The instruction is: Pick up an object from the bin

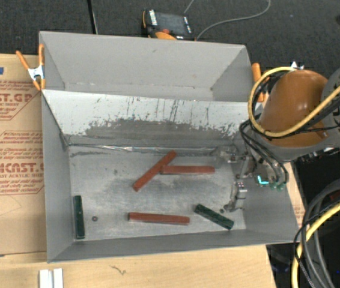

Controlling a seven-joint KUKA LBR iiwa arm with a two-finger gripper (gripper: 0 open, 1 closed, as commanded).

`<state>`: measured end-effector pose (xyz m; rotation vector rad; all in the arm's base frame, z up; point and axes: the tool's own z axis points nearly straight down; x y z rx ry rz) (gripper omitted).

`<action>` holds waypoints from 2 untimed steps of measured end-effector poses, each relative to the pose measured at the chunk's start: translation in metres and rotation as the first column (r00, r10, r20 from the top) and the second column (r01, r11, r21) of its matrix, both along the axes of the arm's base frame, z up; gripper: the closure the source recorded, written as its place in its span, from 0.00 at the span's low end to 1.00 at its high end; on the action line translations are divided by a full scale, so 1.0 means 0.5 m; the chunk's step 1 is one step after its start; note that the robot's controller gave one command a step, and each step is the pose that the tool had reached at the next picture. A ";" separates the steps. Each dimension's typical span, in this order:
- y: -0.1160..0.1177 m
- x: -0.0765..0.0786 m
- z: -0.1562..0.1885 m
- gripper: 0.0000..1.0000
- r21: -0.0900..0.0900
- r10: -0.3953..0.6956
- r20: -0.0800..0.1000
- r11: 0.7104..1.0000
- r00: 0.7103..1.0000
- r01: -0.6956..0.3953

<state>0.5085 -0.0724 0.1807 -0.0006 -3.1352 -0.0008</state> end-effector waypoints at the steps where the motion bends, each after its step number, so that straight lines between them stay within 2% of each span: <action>1: -0.055 -0.054 -0.226 0.00 -0.001 -0.071 0.015 0.997 0.997 0.071; 2: -0.019 -0.051 -0.160 0.00 0.001 -0.142 0.008 0.990 0.990 0.142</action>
Offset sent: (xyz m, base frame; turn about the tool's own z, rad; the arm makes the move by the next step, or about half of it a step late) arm -0.0286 -0.0271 -0.1107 0.0677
